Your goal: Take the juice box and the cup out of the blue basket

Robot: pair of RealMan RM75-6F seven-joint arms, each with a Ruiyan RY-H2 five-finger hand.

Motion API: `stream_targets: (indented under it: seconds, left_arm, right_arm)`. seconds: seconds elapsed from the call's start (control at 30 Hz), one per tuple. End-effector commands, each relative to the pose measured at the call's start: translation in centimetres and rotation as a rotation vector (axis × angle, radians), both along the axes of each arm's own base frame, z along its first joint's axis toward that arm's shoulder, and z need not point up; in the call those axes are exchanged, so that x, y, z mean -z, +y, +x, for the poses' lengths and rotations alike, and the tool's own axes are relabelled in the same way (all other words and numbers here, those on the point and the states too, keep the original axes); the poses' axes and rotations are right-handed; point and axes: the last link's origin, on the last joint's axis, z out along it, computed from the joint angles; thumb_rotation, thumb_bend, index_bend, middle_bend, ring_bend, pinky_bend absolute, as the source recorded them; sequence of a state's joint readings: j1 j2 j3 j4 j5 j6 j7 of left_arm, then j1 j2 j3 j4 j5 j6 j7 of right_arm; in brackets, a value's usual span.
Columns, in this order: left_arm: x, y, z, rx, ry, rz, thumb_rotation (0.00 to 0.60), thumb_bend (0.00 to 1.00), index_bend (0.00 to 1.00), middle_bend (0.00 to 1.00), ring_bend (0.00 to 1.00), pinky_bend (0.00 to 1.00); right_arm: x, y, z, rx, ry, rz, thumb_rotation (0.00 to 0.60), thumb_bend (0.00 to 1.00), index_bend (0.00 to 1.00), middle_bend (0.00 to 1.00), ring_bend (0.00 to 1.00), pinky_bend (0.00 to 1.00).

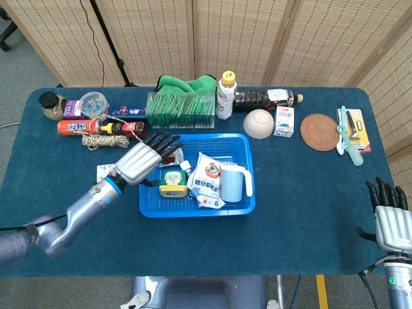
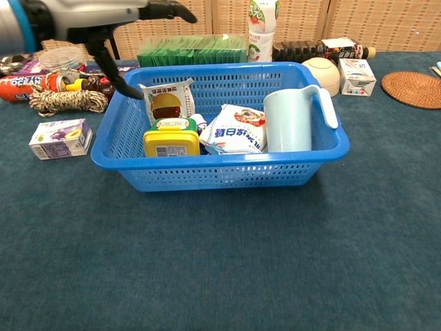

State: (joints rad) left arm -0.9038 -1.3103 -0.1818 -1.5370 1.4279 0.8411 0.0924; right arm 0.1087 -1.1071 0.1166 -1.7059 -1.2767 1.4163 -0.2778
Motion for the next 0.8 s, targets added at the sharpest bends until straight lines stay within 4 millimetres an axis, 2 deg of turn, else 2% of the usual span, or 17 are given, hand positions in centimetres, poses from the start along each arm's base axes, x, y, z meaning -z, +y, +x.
stream_targets:
  seconds: [0.03, 0.33, 0.6, 0.8]
  left_arm:
    - [3.4, -0.2, 4.7, 0.076, 0.028, -0.048, 0.600, 0.11, 0.00, 0.00, 0.00, 0.01]
    - [9.1, -0.3, 10.6, 0.131, 0.066, -0.073, 0.600, 0.11, 0.00, 0.00, 0.00, 0.01]
    - [11.2, -0.6, 13.5, 0.137, 0.100, -0.103, 0.600, 0.11, 0.00, 0.00, 0.00, 0.01]
    - [11.4, -0.9, 15.5, 0.132, 0.069, -0.098, 0.600, 0.11, 0.00, 0.00, 0.00, 0.01]
  right_arm:
    - [-0.1, -0.1, -0.2, 0.007, -0.003, -0.003, 0.600, 0.00, 0.00, 0.00, 0.00, 0.00]
    - [-0.6, -0.4, -0.6, 0.026, -0.016, -0.018, 0.600, 0.00, 0.00, 0.00, 0.00, 0.00]
    - [-1.0, -0.5, -0.8, 0.035, -0.023, -0.032, 0.600, 0.00, 0.00, 0.00, 0.00, 0.00]
    - [-1.0, -0.6, -0.9, 0.037, -0.024, -0.031, 0.600, 0.00, 0.00, 0.00, 0.00, 0.00]
